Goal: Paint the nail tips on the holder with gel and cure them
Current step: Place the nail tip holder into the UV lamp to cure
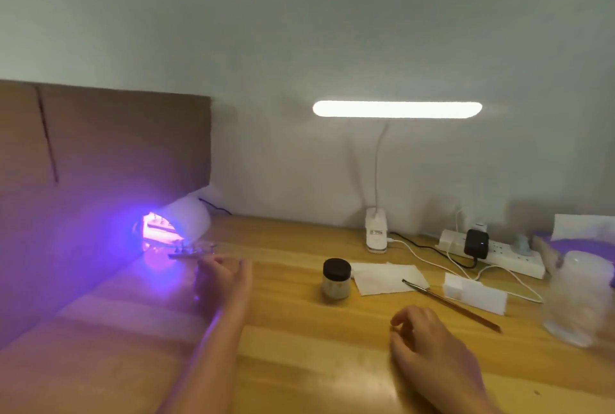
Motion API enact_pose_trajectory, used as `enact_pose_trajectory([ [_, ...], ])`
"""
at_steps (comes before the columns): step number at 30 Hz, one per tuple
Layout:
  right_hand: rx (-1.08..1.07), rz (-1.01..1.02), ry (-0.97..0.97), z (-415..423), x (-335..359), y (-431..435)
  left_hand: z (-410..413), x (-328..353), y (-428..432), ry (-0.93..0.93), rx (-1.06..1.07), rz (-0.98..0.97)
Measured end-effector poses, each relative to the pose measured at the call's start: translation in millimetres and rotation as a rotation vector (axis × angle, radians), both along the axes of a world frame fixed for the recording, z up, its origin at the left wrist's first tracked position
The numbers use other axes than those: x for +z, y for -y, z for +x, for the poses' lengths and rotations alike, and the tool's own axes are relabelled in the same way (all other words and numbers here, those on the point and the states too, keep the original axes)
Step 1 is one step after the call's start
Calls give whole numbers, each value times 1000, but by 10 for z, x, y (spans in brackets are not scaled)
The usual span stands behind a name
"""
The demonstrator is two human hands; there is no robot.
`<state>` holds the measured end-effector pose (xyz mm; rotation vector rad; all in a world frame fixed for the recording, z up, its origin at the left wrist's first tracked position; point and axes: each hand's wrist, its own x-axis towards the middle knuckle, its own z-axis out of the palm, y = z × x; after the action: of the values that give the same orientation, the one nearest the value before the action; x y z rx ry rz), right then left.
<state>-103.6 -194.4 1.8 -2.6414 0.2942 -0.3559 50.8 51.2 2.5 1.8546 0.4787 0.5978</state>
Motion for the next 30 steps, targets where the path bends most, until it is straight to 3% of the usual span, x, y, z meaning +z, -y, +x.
enact_pose_trajectory([
  [4, 33, 52, -12, 16, -41, 120, 89, 26, -374, -211, 35, 171],
  [7, 78, 70, -75, 62, -26, 163, 208, 90, -583, -242, 35, 108],
  [10, 121, 64, -109, 102, 28, 152, 404, 100, -734, -332, -149, -37],
  [15, 92, 89, -111, 155, 48, 134, 691, 49, -803, -312, -71, 249],
  [20, 54, 125, -111, 173, 12, 156, 849, -40, -827, -300, -29, 323],
  [24, 48, 153, -110, 163, 3, 169, 906, -111, -868, -296, -108, 268],
  [27, -4, 187, -72, 139, -28, 158, 763, -170, -817, -228, -308, 156],
  [28, -22, 194, -53, 122, -35, 147, 678, -192, -806, -204, -300, 210],
  [30, -49, 205, -15, 90, -50, 128, 480, -206, -766, -282, -180, 529],
])
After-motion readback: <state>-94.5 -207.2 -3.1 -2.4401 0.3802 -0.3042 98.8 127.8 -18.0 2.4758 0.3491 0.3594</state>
